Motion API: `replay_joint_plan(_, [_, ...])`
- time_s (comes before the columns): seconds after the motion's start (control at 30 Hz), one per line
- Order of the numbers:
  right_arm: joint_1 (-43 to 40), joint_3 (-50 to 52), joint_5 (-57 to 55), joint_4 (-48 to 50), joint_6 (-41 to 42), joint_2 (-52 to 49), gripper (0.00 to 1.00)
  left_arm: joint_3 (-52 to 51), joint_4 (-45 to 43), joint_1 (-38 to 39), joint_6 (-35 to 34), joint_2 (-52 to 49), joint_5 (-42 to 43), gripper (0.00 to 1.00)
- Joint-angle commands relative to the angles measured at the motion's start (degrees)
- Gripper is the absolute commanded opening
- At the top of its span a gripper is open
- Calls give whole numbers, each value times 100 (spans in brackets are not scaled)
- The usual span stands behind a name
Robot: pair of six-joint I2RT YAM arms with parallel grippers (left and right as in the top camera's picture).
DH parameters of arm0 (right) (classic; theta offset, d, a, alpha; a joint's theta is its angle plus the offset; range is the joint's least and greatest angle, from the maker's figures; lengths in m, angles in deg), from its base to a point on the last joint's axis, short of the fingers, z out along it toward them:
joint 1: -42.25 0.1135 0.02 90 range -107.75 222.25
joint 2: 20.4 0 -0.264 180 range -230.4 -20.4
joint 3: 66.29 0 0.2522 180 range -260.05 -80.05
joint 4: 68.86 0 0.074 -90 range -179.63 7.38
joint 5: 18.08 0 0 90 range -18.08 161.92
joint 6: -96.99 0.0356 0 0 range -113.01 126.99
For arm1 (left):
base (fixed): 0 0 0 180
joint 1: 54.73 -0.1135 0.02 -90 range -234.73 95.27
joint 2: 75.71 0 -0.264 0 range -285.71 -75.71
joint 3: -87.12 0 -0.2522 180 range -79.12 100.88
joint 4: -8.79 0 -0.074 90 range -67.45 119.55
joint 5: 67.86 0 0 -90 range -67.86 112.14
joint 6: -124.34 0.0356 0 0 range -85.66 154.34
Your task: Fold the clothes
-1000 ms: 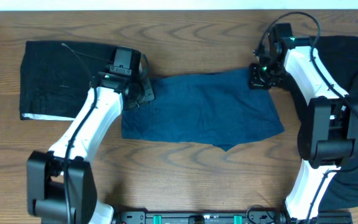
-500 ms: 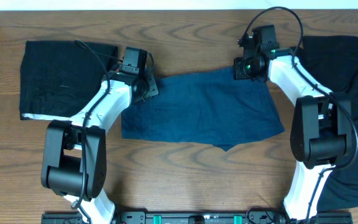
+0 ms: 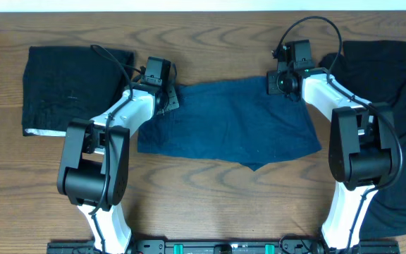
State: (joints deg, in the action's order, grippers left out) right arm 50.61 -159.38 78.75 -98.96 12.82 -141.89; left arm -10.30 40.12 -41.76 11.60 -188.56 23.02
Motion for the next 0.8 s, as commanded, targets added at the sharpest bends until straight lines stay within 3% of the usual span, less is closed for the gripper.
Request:
replay_joint_plan(0.0, [28,-76,155,0,-48,66,1,138,13,9,219,332,4,6])
replay_joint_plan(0.33, [256,-155,2142,-522,-50,782,1,138,264,122,162,1550,922,6])
replay_joint_plan(0.77, [1180,-144,1108,-116,-28,155,1,9,70,780,-44,861,918,6])
